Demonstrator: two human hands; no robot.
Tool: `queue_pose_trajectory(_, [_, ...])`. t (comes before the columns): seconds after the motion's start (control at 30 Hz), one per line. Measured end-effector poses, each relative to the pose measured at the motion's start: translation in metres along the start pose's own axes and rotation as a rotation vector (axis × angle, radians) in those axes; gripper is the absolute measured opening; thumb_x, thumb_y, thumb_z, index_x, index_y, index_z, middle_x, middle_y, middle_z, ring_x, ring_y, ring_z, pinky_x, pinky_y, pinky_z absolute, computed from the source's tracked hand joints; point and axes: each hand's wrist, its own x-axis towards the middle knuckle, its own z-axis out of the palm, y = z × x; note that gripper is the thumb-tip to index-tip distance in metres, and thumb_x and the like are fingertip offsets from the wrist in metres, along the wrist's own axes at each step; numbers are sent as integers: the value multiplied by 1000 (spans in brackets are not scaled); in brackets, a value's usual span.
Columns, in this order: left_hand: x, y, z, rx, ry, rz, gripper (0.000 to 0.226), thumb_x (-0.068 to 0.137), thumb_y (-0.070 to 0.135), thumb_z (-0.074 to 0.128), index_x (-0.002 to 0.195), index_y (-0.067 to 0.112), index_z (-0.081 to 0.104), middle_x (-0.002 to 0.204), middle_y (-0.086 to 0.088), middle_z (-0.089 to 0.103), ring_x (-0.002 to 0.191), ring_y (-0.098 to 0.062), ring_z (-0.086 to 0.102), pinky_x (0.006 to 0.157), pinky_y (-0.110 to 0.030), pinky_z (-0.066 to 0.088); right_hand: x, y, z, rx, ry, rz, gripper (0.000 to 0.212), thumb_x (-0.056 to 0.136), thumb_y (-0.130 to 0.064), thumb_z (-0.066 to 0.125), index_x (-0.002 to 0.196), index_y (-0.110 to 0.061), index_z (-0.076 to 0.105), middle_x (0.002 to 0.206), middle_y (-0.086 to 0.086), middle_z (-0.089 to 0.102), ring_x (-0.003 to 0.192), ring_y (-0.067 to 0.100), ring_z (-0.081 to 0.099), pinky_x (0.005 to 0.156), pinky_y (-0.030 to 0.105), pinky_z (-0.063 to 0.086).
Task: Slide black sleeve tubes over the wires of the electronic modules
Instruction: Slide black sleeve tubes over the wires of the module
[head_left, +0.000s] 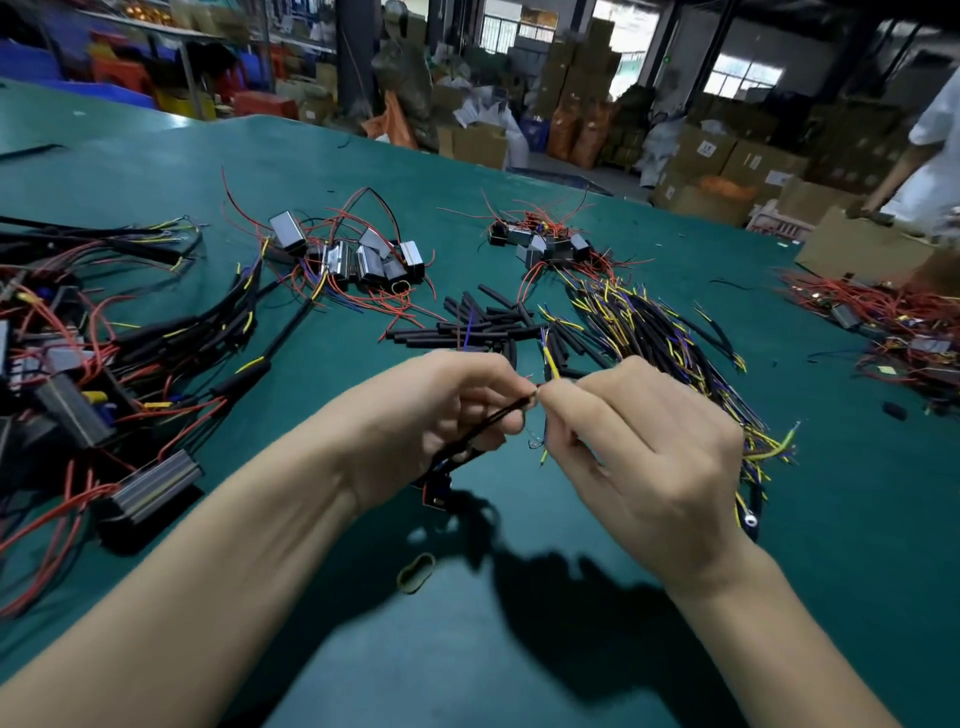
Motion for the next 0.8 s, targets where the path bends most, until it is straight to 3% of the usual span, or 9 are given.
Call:
queue_pose_trajectory(0.07, [0,-2,-2,-18,7,26,12,56,24,68,46,20,65,50,7,55,44,-8,41,43,-18,29,-1,0,1,82,-33,85,15,91,-7,59,83,-4,72,69,7,61,57,26,54,50,33,45])
queue_pose_trajectory(0.17, [-3,-6,-3,71,141,215,16,76,25,70,62,19,71,61,5,62,55,-8,47,50,-16,34,0,-1,-1,528,-133,488,9,89,-10,61,88,-9,70,73,-2,62,62,9,53,61,18,42])
queue_pose_trajectory(0.23, [-5,-7,-2,100,170,337,15,84,24,68,70,19,71,68,6,67,60,-6,50,59,-16,39,3,-1,-2,802,-177,748,9,89,-8,61,89,-13,69,69,-12,62,60,3,53,60,12,41])
queue_pose_trajectory(0.3, [-7,-8,-1,122,204,407,15,86,21,65,72,20,69,68,7,67,61,-5,52,65,-17,40,5,1,-3,970,-193,889,12,90,-5,60,89,-12,69,64,-12,61,55,0,51,55,9,40])
queue_pose_trajectory(0.53, [-9,-9,9,174,208,568,11,88,9,62,77,12,64,65,6,61,60,-4,52,64,-13,44,9,4,-6,1064,-235,961,9,86,-8,62,82,-13,67,64,-5,63,55,9,51,49,15,39])
queue_pose_trajectory(0.8, [-9,-12,10,450,293,754,11,87,10,65,77,11,65,67,-7,63,60,-19,51,60,-32,43,5,10,-9,1052,-294,879,9,87,-9,65,79,-14,65,57,-9,57,53,7,47,51,12,37])
